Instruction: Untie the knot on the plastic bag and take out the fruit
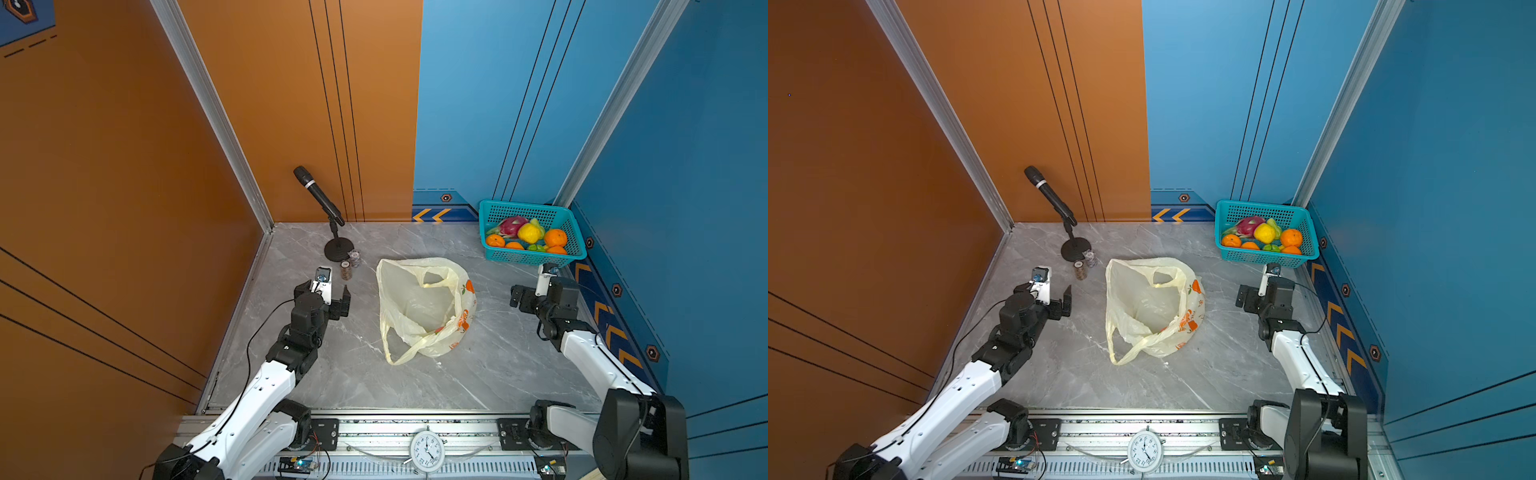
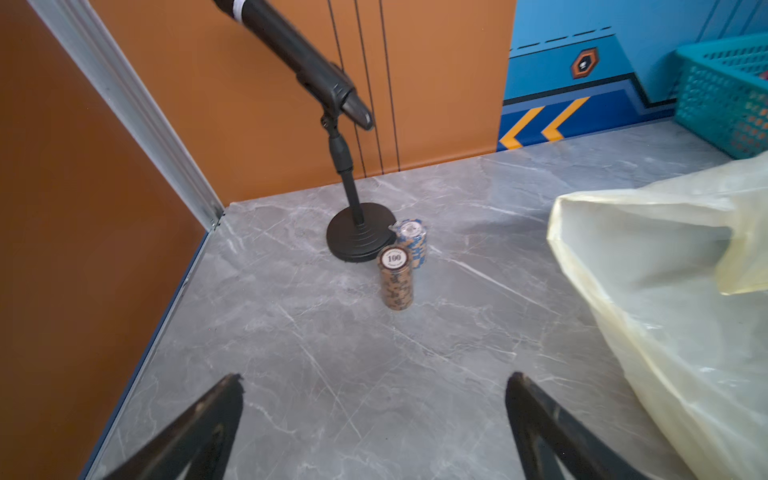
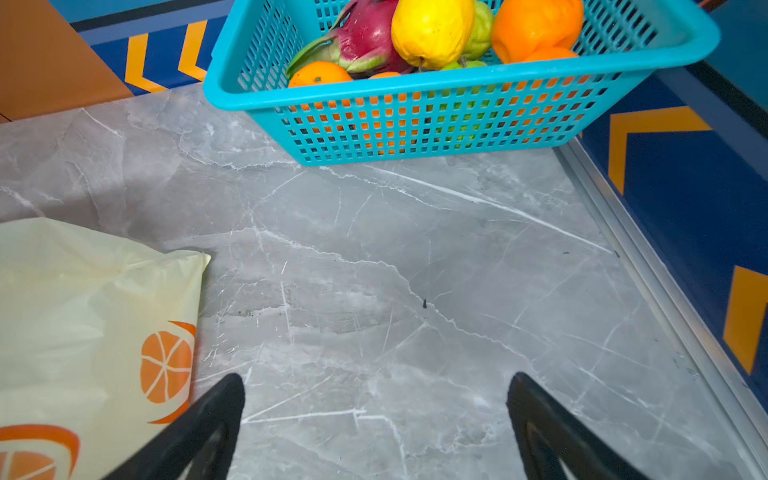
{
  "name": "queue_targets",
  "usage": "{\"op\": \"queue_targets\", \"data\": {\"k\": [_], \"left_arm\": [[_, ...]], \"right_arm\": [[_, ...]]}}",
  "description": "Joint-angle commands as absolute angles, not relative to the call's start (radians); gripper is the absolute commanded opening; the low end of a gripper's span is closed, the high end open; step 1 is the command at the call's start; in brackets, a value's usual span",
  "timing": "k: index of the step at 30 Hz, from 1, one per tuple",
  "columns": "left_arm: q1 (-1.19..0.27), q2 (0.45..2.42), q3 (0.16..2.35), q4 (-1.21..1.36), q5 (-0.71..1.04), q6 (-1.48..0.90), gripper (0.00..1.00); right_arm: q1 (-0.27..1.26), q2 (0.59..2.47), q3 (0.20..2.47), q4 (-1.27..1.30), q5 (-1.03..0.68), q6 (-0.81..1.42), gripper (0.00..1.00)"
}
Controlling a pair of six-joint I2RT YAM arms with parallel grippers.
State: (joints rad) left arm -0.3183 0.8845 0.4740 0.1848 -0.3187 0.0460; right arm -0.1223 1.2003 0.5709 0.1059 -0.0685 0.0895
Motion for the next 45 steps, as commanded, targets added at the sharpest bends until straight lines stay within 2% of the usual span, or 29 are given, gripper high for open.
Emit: {"op": "queue_targets", "data": {"k": [1, 7, 8, 15, 18, 20, 22, 23, 25, 27, 29, 35, 43, 45], "left_arm": [[-0.282, 0.91, 0.451, 0.261, -0.294, 0.012, 0.99], [-0.243, 0.94, 0.434, 0.278, -0.324, 0.029, 0.99], [-0.239, 0.939, 0.432, 0.279, -0.324, 0.029, 0.99], [-0.221, 0.973, 0.396, 0.348, -0.303, 0.025, 0.99], [-0.217, 1.014, 0.385, 0.379, -0.29, 0.025, 0.99], [-0.216, 1.032, 0.385, 0.388, -0.289, 0.027, 0.99], [-0.213, 1.046, 0.378, 0.4, -0.289, 0.031, 0.99], [-0.212, 1.054, 0.373, 0.408, -0.291, 0.035, 0.99], [-0.207, 1.073, 0.365, 0.43, -0.293, 0.035, 0.99], [-0.199, 1.108, 0.349, 0.475, -0.287, 0.028, 0.99], [-0.19, 1.158, 0.344, 0.533, -0.277, 0.026, 0.99], [-0.166, 1.346, 0.372, 0.691, -0.289, 0.035, 0.99], [-0.132, 1.496, 0.455, 0.731, -0.278, 0.09, 0.98], [-0.089, 1.496, 0.452, 0.721, -0.205, 0.057, 0.98]], "right_arm": [[-0.101, 1.29, 0.56, 0.318, -0.024, 0.046, 1.0], [-0.053, 1.467, 0.567, 0.427, 0.013, 0.006, 1.0], [-0.049, 1.467, 0.586, 0.378, 0.015, -0.001, 1.0], [-0.026, 1.408, 0.498, 0.496, -0.018, -0.005, 1.0], [0.018, 1.44, 0.404, 0.736, -0.078, -0.011, 1.0], [0.027, 1.495, 0.371, 0.841, -0.002, 0.006, 1.0], [0.002, 1.562, 0.355, 0.971, -0.01, 0.044, 1.0], [-0.007, 1.524, 0.383, 0.847, -0.031, 0.041, 1.0], [-0.007, 1.554, 0.365, 0.937, -0.027, 0.051, 1.0], [0.0, 1.524, 0.393, 0.83, 0.015, 0.05, 1.0], [0.014, 1.541, 0.379, 0.883, 0.062, 0.052, 1.0], [0.009, 1.532, 0.389, 0.85, 0.057, 0.053, 1.0], [0.009, 1.533, 0.388, 0.852, 0.056, 0.053, 1.0], [0.009, 1.532, 0.389, 0.853, 0.057, 0.054, 1.0]]}}
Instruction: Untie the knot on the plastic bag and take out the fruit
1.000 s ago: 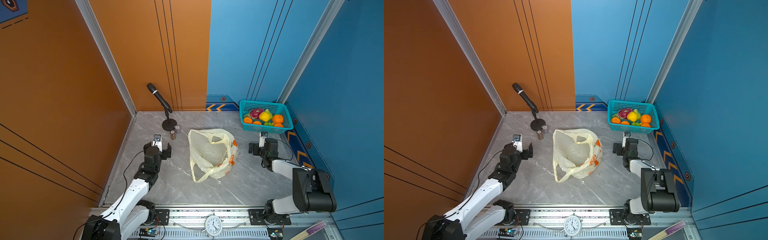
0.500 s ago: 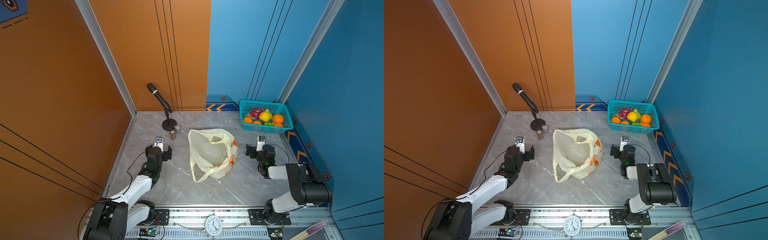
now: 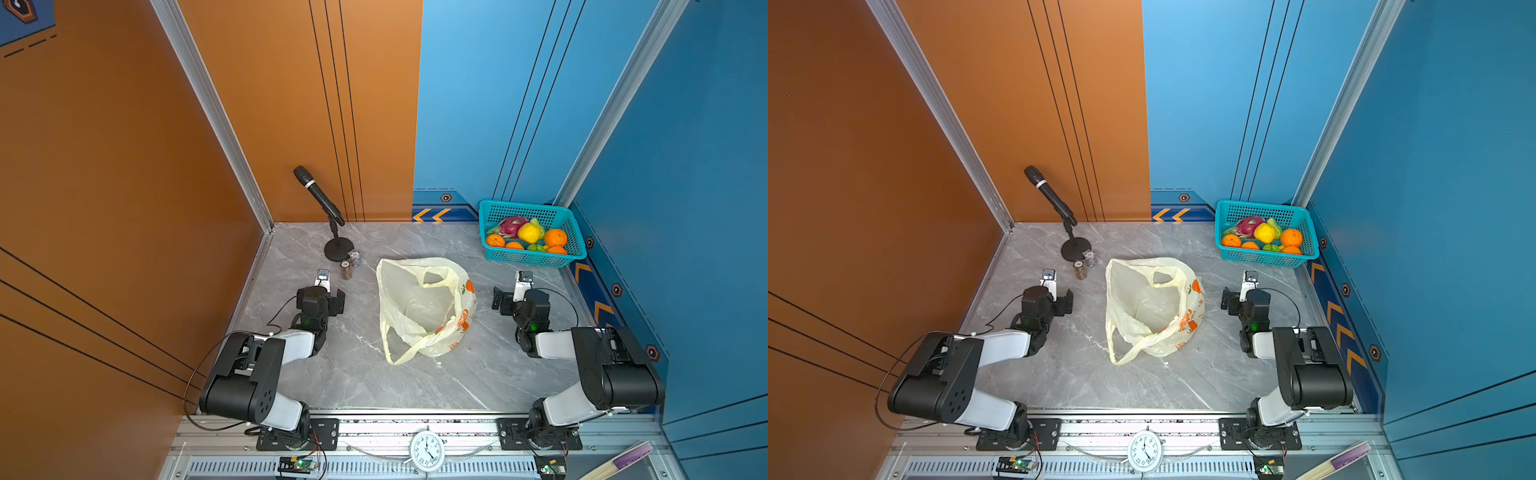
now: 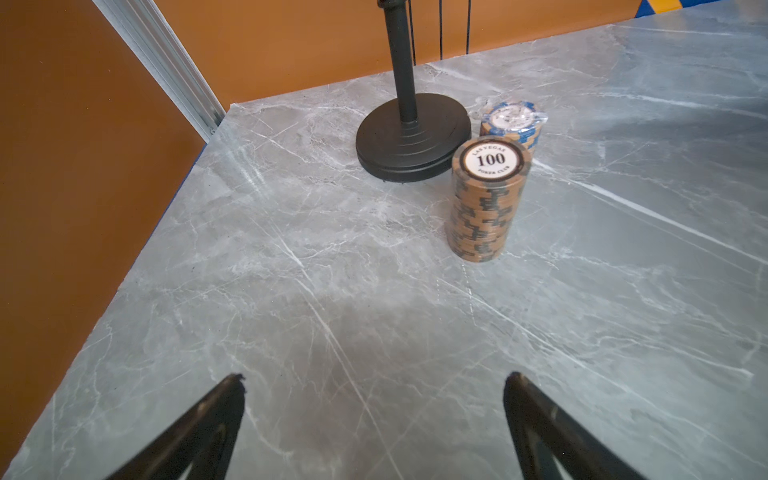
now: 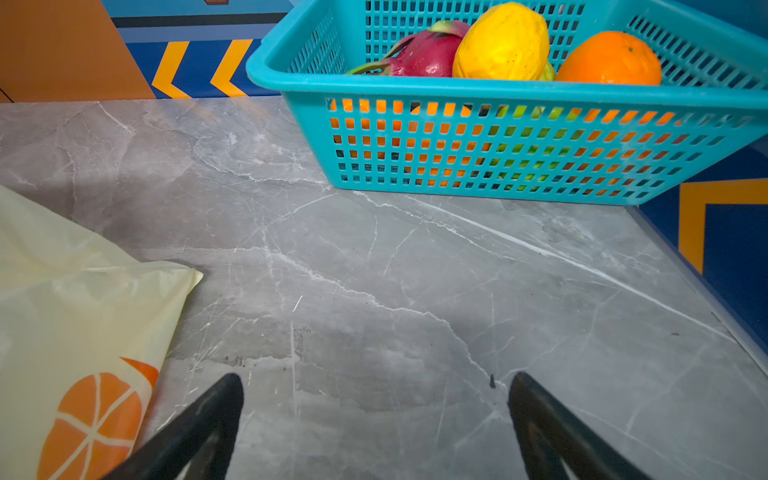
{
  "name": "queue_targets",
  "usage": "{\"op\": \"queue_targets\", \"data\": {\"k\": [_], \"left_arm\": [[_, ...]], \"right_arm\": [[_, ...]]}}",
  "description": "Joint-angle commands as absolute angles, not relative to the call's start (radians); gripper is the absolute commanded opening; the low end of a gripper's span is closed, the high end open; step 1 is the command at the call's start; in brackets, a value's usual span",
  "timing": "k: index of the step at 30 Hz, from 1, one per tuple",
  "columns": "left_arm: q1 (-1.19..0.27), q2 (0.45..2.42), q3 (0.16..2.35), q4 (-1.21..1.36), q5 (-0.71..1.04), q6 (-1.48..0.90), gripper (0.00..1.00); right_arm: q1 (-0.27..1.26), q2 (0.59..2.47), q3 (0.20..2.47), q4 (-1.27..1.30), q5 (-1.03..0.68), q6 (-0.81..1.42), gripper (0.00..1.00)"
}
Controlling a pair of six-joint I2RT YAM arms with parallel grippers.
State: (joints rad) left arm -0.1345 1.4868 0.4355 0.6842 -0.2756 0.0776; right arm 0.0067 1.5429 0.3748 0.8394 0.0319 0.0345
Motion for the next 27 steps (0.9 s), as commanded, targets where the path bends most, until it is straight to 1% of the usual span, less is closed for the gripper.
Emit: {"op": "queue_targets", "data": {"k": [1, 2, 3, 4, 6, 12, 15, 18, 27], "left_arm": [[-0.066, 1.508, 0.445, 0.738, -0.162, 0.041, 0.98], [-0.037, 1.532, 0.432, 0.786, -0.105, 0.025, 0.98], [-0.017, 1.552, 0.403, 0.868, -0.086, 0.009, 1.0], [-0.011, 1.569, 0.372, 0.949, -0.085, 0.004, 0.98], [-0.01, 1.555, 0.392, 0.876, -0.056, 0.012, 0.98], [0.022, 1.563, 0.384, 0.907, -0.007, -0.013, 0.97], [0.018, 1.56, 0.381, 0.91, -0.017, -0.011, 0.97], [-0.007, 1.561, 0.384, 0.909, -0.065, 0.006, 0.97], [-0.007, 1.561, 0.383, 0.91, -0.067, 0.005, 0.97]], "right_arm": [[0.009, 1.532, 0.388, 0.852, 0.057, 0.054, 1.0], [0.009, 1.532, 0.389, 0.853, 0.057, 0.054, 1.0], [0.009, 1.532, 0.389, 0.852, 0.056, 0.054, 1.0], [0.009, 1.532, 0.388, 0.852, 0.056, 0.054, 1.0], [0.009, 1.533, 0.388, 0.852, 0.056, 0.054, 1.0], [0.009, 1.534, 0.388, 0.852, 0.056, 0.054, 1.0], [0.009, 1.532, 0.389, 0.852, 0.055, 0.054, 1.0], [0.009, 1.532, 0.388, 0.851, 0.056, 0.052, 1.0], [0.012, 1.534, 0.395, 0.841, 0.06, 0.052, 1.0]]}}
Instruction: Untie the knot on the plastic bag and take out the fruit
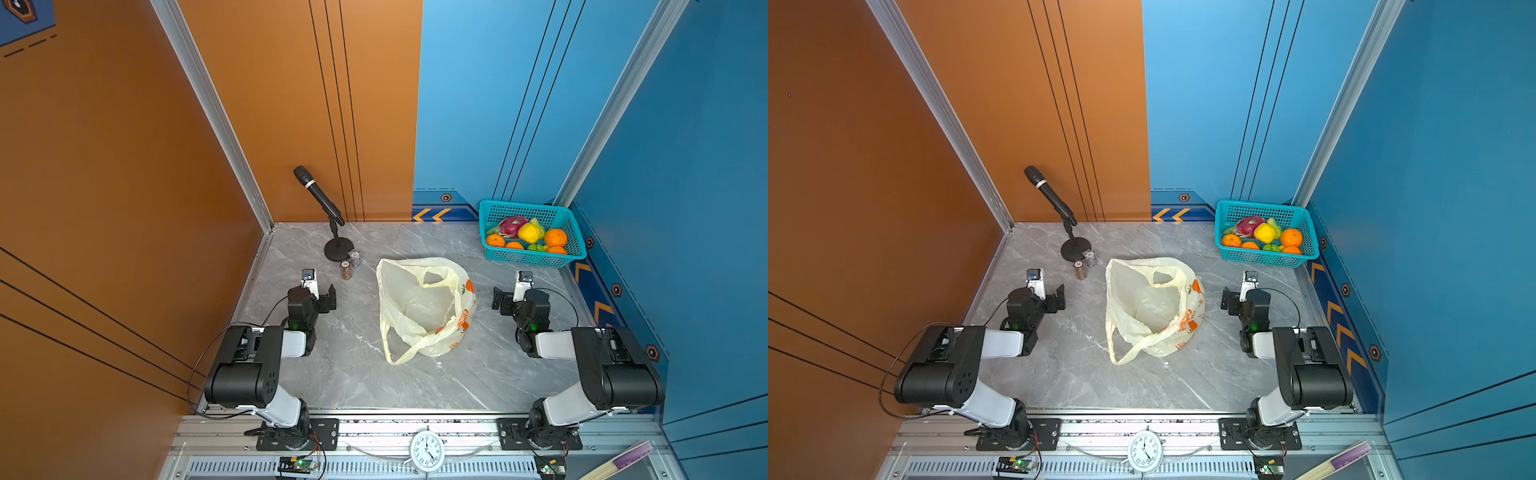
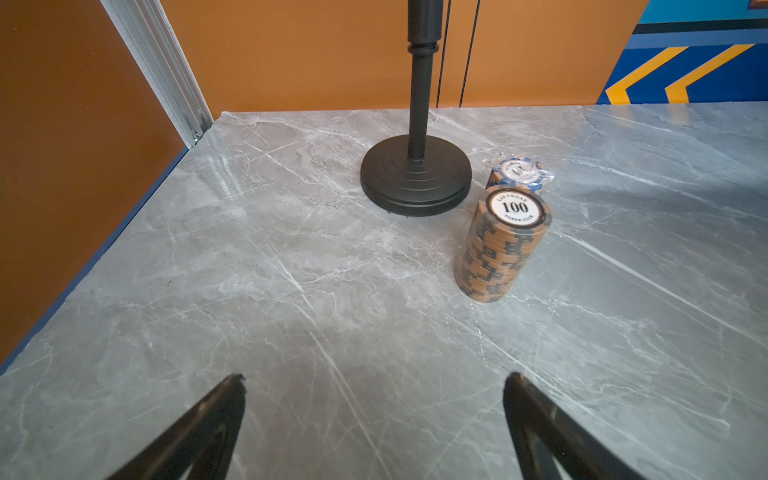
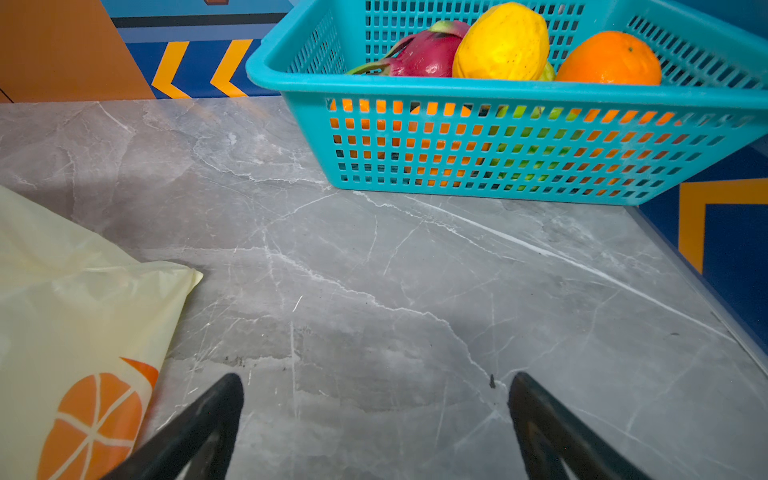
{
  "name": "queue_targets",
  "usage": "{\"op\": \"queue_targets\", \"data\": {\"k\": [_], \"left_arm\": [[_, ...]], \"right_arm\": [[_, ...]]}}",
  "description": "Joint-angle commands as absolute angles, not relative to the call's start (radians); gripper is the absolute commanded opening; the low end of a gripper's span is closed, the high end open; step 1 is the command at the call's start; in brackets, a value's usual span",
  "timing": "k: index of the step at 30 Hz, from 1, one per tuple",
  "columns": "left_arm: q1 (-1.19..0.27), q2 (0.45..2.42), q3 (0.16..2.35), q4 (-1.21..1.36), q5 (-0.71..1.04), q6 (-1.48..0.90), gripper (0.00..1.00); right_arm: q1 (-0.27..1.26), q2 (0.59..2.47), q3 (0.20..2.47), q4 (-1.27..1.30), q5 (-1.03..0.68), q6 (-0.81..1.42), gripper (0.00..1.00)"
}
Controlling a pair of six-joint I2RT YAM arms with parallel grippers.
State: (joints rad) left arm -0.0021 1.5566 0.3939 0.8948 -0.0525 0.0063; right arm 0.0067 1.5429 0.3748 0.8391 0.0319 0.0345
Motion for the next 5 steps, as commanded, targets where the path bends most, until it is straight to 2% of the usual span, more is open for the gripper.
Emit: {"op": "queue_targets", "data": {"k": [1, 5], "left_arm": [[-0.008, 1.56, 0.384, 0.91, -0.066, 0.005, 0.97], [-0.008, 1.561, 0.383, 0.91, -0.067, 0.006, 0.97]], "right_arm": [[0.013, 1.533, 0.395, 0.843, 0.061, 0.052, 1.0], [0.012, 1.533, 0.39, 0.848, 0.061, 0.052, 1.0]]}}
